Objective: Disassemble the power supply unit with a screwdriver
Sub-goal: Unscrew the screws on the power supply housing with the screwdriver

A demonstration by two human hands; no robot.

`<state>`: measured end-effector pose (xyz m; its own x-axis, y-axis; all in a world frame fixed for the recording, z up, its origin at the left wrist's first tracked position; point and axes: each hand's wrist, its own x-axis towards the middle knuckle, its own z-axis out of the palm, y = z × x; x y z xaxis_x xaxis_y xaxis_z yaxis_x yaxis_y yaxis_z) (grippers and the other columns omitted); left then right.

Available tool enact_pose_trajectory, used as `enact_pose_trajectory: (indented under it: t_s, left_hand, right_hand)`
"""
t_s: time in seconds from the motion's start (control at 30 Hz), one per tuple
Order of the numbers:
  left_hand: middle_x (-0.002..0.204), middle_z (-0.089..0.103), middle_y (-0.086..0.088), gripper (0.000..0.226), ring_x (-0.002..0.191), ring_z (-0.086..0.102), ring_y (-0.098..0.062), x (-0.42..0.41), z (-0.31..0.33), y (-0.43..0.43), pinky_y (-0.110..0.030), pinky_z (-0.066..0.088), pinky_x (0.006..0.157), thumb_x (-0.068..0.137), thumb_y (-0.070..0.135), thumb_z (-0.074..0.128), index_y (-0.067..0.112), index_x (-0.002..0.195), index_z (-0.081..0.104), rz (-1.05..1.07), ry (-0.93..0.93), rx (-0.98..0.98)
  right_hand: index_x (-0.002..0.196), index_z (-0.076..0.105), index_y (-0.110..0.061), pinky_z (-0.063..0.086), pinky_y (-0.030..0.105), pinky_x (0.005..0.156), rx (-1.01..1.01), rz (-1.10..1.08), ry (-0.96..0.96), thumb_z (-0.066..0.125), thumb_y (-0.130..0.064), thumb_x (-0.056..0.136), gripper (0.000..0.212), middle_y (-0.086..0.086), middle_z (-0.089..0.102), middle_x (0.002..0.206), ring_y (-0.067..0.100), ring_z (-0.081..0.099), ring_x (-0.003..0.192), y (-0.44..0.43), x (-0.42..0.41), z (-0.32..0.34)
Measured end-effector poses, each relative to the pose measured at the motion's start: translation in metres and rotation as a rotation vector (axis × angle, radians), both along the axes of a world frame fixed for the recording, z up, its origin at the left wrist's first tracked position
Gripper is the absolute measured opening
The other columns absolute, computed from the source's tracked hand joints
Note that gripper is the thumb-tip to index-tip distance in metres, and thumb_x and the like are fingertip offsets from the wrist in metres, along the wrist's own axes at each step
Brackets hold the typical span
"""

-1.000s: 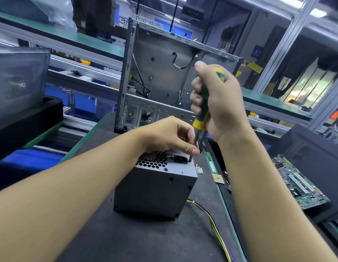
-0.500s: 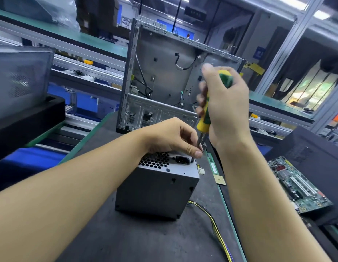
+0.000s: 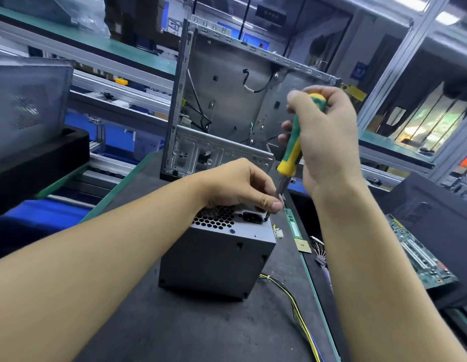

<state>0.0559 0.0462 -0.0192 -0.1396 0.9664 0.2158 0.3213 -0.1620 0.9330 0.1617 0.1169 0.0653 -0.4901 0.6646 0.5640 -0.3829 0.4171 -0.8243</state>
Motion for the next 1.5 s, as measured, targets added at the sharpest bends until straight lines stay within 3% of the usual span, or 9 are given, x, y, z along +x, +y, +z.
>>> enact_pose_trajectory:
  t_s: [0.1,0.3,0.7,0.87,0.97,1.07,1.17,1.3,1.5]
  left_hand:
    - [0.098,0.073,-0.026,0.039,0.082,0.06,-0.031,-0.002,0.0,0.001,-0.059,0.049,0.082,0.063,0.035,0.088,0.003,0.08,0.075,0.005,0.015,-0.005]
    - [0.103,0.077,-0.004,0.02,0.093,0.069,-0.011,-0.003,0.003,-0.001,-0.024,0.051,0.084,0.078,0.037,0.077,0.027,0.096,0.079,-0.041,-0.014,0.068]
    - [0.09,0.079,-0.002,0.043,0.096,0.072,-0.028,-0.008,-0.004,0.009,-0.053,0.053,0.097,0.084,-0.004,0.05,0.026,0.075,0.079,0.242,0.175,-0.005]
    - [0.089,0.079,-0.002,0.038,0.096,0.072,-0.027,-0.006,-0.003,0.007,-0.052,0.053,0.097,0.084,0.0,0.05,0.022,0.076,0.079,0.288,0.209,-0.014]
    - [0.065,0.072,0.011,0.042,0.053,0.062,-0.004,-0.003,-0.001,0.005,-0.024,0.051,0.054,0.084,-0.004,0.048,0.024,0.07,0.076,0.27,0.196,0.002]
    - [0.058,0.068,0.011,0.041,0.04,0.049,0.004,-0.001,0.0,0.004,-0.008,0.033,0.041,0.085,-0.007,0.047,0.021,0.07,0.074,0.255,0.169,-0.001]
    - [0.068,0.073,0.005,0.041,0.046,0.057,0.001,-0.003,-0.001,0.004,-0.01,0.042,0.045,0.086,-0.006,0.048,0.021,0.07,0.075,0.25,0.163,-0.005]
    - [0.089,0.078,-0.008,0.04,0.096,0.069,-0.04,-0.003,-0.001,0.005,-0.057,0.053,0.096,0.086,-0.003,0.05,0.022,0.071,0.077,0.267,0.172,-0.015]
    - [0.087,0.078,-0.008,0.03,0.089,0.073,-0.025,-0.002,-0.001,0.006,-0.036,0.057,0.092,0.09,-0.003,0.052,0.009,0.086,0.08,0.285,0.178,-0.025]
  right_hand:
    - [0.084,0.051,-0.019,0.042,0.028,0.045,0.037,0.046,-0.018,0.065,-0.023,0.09,0.016,-0.002,0.053,0.067,0.015,0.047,0.05,-0.009,-0.002,0.003]
    - [0.089,0.042,-0.015,0.025,0.019,0.04,-0.094,1.11,-0.172,0.068,-0.03,0.088,0.03,-0.007,0.044,0.059,0.005,0.031,0.042,0.013,0.005,0.009]
    - [0.086,0.051,-0.011,0.049,0.036,0.055,0.014,0.073,-0.111,0.049,-0.013,0.094,0.008,0.004,0.056,0.071,0.018,0.053,0.056,-0.013,0.01,0.016]
    - [0.069,0.045,-0.021,0.025,0.021,0.042,-0.12,0.543,-0.131,0.047,-0.034,0.096,0.03,-0.005,0.037,0.053,0.012,0.026,0.041,-0.002,0.005,0.016]
    - [0.083,0.045,-0.017,0.025,0.017,0.036,-0.182,0.989,-0.137,0.036,-0.036,0.096,0.024,-0.007,0.035,0.049,0.008,0.023,0.037,0.016,0.01,0.017]
    - [0.08,0.044,-0.019,0.043,0.023,0.049,-0.145,0.852,-0.149,0.038,-0.028,0.095,0.019,-0.003,0.052,0.064,0.012,0.039,0.051,0.023,0.015,0.016]
    - [0.077,0.056,-0.017,0.053,0.033,0.063,-0.072,0.49,-0.129,0.052,-0.027,0.097,0.024,0.002,0.061,0.08,0.017,0.055,0.065,0.019,0.017,0.016]
    - [0.077,0.058,-0.012,0.053,0.034,0.056,-0.027,0.148,-0.038,0.053,-0.023,0.099,0.025,0.002,0.059,0.067,0.019,0.056,0.056,0.0,0.011,0.013]
    - [0.067,0.053,-0.02,0.03,0.019,0.04,-0.002,0.728,-0.154,0.051,-0.037,0.098,0.035,-0.003,0.045,0.055,0.013,0.034,0.042,-0.003,0.006,0.013]
